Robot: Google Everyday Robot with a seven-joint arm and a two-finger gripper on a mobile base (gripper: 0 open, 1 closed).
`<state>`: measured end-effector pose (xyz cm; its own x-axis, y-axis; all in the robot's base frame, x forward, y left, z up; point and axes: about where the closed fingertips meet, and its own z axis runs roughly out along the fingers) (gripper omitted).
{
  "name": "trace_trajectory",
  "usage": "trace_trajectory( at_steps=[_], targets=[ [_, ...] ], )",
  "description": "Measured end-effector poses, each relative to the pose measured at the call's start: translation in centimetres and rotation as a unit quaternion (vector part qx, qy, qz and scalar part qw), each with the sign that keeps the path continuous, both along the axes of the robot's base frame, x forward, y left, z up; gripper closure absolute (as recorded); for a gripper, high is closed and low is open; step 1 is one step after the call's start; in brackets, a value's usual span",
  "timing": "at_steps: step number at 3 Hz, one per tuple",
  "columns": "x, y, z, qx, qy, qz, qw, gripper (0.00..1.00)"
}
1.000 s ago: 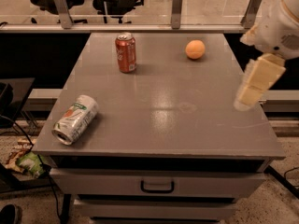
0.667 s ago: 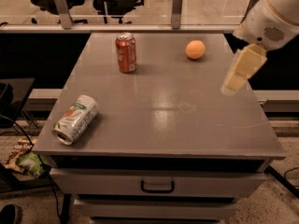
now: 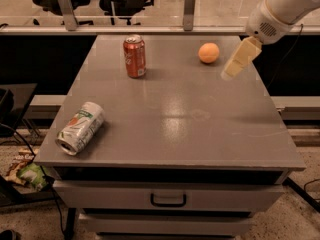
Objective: Pick orange
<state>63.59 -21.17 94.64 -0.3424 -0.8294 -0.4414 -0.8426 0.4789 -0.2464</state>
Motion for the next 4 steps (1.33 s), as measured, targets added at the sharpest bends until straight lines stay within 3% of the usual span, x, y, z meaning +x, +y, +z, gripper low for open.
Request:
trace_trajectory(
  at_steps=[2,4],
  targets=[
    [6.5,-1.5,-2.7,0.039,-0.006,-0.05,0.998,0.0],
    [12.9,-2.0,-5.2,0.07,-0.011,-0.11,0.9914,0.0]
  ],
)
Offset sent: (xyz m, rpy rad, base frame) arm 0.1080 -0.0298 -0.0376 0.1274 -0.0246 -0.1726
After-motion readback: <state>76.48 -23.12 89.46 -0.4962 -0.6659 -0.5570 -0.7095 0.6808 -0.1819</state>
